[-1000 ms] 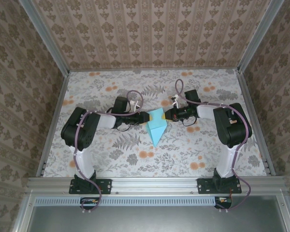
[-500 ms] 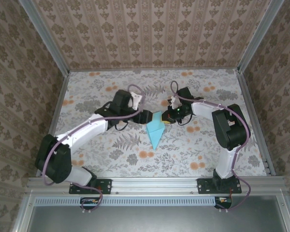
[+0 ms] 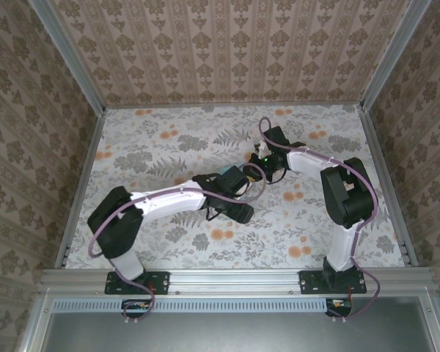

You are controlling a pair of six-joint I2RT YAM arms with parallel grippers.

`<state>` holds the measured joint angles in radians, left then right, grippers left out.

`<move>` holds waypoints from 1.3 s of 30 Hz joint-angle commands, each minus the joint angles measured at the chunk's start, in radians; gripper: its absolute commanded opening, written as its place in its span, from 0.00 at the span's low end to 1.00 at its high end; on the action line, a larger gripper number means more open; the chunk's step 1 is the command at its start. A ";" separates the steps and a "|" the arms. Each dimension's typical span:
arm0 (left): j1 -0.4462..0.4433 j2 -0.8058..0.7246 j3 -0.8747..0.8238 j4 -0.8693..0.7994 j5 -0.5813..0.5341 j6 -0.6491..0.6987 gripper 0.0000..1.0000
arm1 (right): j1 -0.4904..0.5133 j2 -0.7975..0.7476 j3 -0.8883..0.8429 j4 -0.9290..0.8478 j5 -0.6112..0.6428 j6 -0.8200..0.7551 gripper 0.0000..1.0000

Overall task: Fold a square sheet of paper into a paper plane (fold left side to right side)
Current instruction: Fold the wing for the fifth time at the center of the table.

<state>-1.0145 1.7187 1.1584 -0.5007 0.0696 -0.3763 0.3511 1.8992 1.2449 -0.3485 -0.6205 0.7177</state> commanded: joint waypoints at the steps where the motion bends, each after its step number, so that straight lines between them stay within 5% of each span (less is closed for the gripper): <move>1: -0.018 0.050 0.064 -0.089 -0.100 -0.033 0.76 | 0.008 0.027 0.022 -0.040 0.021 0.032 0.00; 13: -0.015 0.171 0.155 -0.155 -0.208 -0.033 0.62 | 0.014 0.052 0.028 -0.044 0.013 0.029 0.00; 31: 0.023 0.177 0.143 -0.133 -0.155 -0.032 0.13 | 0.016 0.056 0.036 -0.063 0.014 -0.007 0.00; 39: 0.062 0.109 0.079 -0.032 -0.042 -0.031 0.00 | -0.007 0.009 0.043 -0.068 0.040 -0.056 0.17</move>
<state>-0.9710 1.8870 1.2633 -0.5751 -0.0402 -0.4072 0.3542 1.9457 1.2579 -0.3759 -0.6037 0.7002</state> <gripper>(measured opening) 0.048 0.153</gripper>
